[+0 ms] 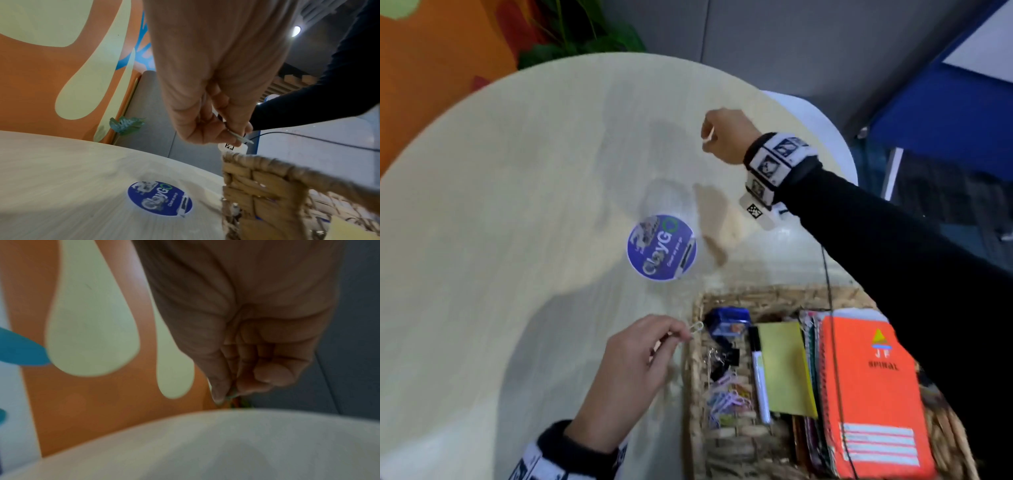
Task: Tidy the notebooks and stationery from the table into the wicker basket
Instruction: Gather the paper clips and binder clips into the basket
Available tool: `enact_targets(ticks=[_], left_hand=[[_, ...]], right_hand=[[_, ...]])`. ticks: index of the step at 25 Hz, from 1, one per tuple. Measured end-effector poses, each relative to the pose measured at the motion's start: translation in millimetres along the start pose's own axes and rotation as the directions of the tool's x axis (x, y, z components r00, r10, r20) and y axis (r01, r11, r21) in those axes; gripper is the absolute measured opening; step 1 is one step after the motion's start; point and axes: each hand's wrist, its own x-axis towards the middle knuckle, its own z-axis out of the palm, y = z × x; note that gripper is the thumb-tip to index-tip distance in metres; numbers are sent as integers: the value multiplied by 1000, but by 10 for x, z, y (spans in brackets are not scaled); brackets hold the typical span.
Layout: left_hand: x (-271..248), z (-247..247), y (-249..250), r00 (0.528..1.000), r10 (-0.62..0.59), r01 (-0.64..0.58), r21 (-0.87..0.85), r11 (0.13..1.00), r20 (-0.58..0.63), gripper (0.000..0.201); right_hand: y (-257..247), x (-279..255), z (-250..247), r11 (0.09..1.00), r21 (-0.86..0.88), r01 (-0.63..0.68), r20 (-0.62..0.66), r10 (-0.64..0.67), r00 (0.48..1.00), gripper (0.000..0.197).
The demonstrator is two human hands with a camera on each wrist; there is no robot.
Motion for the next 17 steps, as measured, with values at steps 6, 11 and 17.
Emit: enact_targets(ticks=[6, 11, 17], left_hand=[[-63, 208, 98, 990, 127, -135, 151, 979, 59, 25], [-186, 134, 250, 992, 127, -122, 230, 965, -10, 28], [-686, 44, 472, 988, 157, -149, 311, 939, -1, 32]], right_hand=[[-150, -2028, -406, 961, 167, 222, -31, -220, 975, 8], [-218, -3016, 483, 977, 96, 189, 479, -211, 852, 10], [-394, -3057, 1073, 947, -194, 256, 622, -83, 779, 18]])
